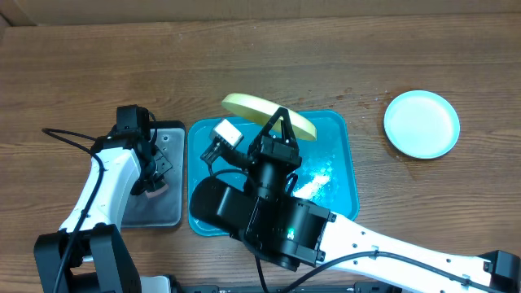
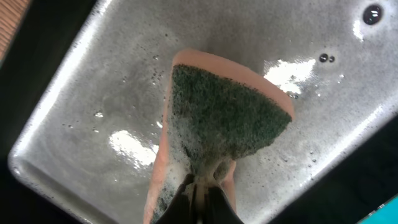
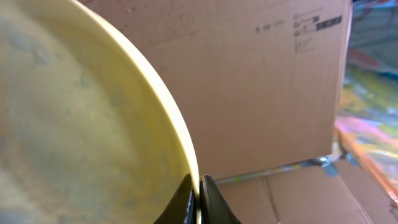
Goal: Clean dirty plates on tray and stack at the side
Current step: 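Lift and tilt the yellow plate upright with the right gripper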
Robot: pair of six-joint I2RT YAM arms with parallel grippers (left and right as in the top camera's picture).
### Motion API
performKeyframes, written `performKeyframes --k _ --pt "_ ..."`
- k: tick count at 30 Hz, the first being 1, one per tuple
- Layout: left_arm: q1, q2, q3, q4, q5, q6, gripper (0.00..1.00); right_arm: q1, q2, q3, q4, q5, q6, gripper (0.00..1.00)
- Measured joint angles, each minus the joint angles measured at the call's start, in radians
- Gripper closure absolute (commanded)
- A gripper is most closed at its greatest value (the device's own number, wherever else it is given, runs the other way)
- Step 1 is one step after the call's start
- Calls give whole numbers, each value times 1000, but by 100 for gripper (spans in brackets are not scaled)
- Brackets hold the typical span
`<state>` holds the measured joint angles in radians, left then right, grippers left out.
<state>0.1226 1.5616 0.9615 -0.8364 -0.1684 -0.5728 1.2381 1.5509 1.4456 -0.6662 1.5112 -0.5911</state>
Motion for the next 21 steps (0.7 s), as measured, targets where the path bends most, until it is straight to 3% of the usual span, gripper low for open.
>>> performKeyframes --k 11,12,13,14,15,16,18,21 --pt "0 0 0 4 9 3 94 45 0 0 0 26 -44 96" --pt "0 0 0 4 9 3 88 45 0 0 0 27 -45 96" --pt "0 0 0 4 9 3 76 45 0 0 0 27 -45 96" --pt "0 0 0 4 9 6 57 45 0 0 1 27 -46 96" --pt "0 0 0 5 11 5 25 45 0 0 2 29 -46 96" --pt "0 0 0 5 11 10 13 45 0 0 4 31 -47 96" --pt "0 0 0 5 12 11 0 45 0 0 13 31 -49 96" --pt "0 0 0 5 13 10 0 45 0 0 21 34 -50 96"
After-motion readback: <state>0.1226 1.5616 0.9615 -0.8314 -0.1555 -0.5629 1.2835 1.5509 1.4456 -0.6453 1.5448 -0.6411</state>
